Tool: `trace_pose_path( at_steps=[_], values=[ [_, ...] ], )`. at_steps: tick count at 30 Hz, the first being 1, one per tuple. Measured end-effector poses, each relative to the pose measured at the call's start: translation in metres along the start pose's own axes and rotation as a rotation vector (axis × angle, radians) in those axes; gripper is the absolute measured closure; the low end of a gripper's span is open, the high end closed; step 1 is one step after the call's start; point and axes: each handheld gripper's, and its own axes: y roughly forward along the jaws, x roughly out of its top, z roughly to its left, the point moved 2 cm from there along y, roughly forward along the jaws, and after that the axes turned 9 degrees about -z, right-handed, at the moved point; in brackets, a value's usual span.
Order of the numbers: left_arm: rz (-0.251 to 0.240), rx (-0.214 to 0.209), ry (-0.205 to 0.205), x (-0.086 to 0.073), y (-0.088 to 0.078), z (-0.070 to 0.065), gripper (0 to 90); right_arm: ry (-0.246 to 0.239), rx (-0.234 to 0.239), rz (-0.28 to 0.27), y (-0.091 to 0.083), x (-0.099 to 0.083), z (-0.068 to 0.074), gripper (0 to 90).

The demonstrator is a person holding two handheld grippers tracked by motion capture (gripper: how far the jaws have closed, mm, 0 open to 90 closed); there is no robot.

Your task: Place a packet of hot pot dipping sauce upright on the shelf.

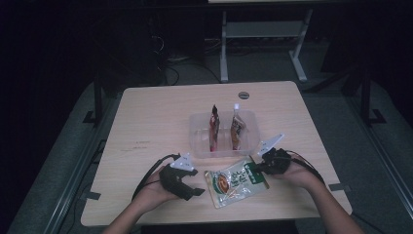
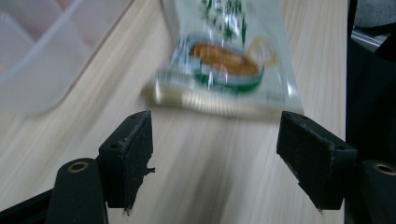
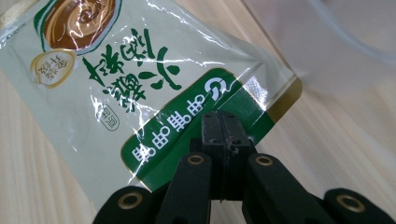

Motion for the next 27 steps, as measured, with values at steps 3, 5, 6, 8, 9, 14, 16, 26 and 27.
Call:
trace_pose_path(
  at_steps=[3,5,6,8,9,14,16,26,27],
  values=[
    [0.013,-0.002,0.021,0.008,0.014,0.002,26.6,-0.040,0.022,-0.013,0.008,0.007,0.005,89.9],
    [0.025,-0.015,0.023,0.011,0.023,0.003,26.6,-0.052,0.030,-0.016,0.013,0.012,0.009,89.9],
    [0.043,-0.019,0.028,0.012,0.028,0.005,26.7,-0.059,0.032,-0.017,0.015,0.014,0.011,89.9],
    [0.065,-0.024,0.021,0.011,0.035,0.008,26.6,-0.067,0.037,-0.018,0.019,0.018,0.014,89.9],
    [0.071,-0.026,0.016,0.010,0.037,0.009,26.6,-0.069,0.039,-0.024,0.021,0.019,0.016,90.0],
    [0.113,-0.037,-0.008,0.003,0.041,0.011,30.3,-0.066,0.059,-0.053,0.022,0.027,0.021,89.8],
    [0.115,-0.047,-0.007,0.003,0.040,0.010,34.4,-0.050,0.054,-0.078,0.017,0.029,0.021,84.1],
    [0.096,-0.033,-0.006,0.003,0.038,0.012,69.9,0.141,0.037,-0.185,-0.010,0.021,0.010,47.6],
    [0.095,-0.037,-0.002,0.003,0.037,0.013,75.3,0.147,0.036,-0.187,-0.010,0.020,0.009,44.6]
  ],
)
